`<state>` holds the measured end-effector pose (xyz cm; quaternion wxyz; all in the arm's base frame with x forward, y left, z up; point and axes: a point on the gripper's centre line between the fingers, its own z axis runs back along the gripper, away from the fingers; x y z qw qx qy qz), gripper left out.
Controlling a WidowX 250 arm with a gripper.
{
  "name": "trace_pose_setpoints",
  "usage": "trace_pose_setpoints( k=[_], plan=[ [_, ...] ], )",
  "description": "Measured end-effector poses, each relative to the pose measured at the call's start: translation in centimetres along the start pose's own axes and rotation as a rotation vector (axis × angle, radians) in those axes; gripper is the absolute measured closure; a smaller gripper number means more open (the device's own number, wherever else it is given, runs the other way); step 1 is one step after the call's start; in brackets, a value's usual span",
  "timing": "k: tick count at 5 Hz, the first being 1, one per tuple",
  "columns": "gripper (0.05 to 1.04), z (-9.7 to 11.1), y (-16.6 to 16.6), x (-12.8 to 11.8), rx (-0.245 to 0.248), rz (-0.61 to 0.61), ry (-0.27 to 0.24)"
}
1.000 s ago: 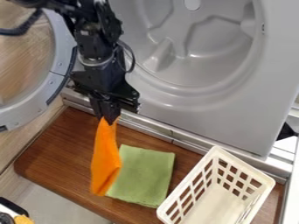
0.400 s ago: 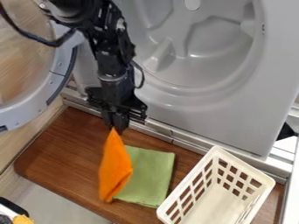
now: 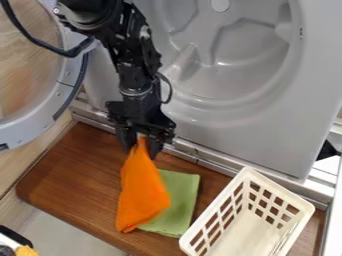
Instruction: Removing towel from the basket and keep on the another towel next to the basket
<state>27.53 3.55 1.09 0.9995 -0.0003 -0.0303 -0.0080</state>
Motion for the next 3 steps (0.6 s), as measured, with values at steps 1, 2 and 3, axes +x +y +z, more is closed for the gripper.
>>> trace_pose_setpoints(
  k=[1, 2, 3],
  plan=[
    [0.077, 0.8, -1.0, 0.4, 0.015, -0.072, -0.059],
    [0.080, 2.1, -3.0, 1.1, 0.023, -0.169, -0.128],
    [0.085, 2.3, -4.3, 1.3, 0.022, -0.241, -0.141]
  ],
)
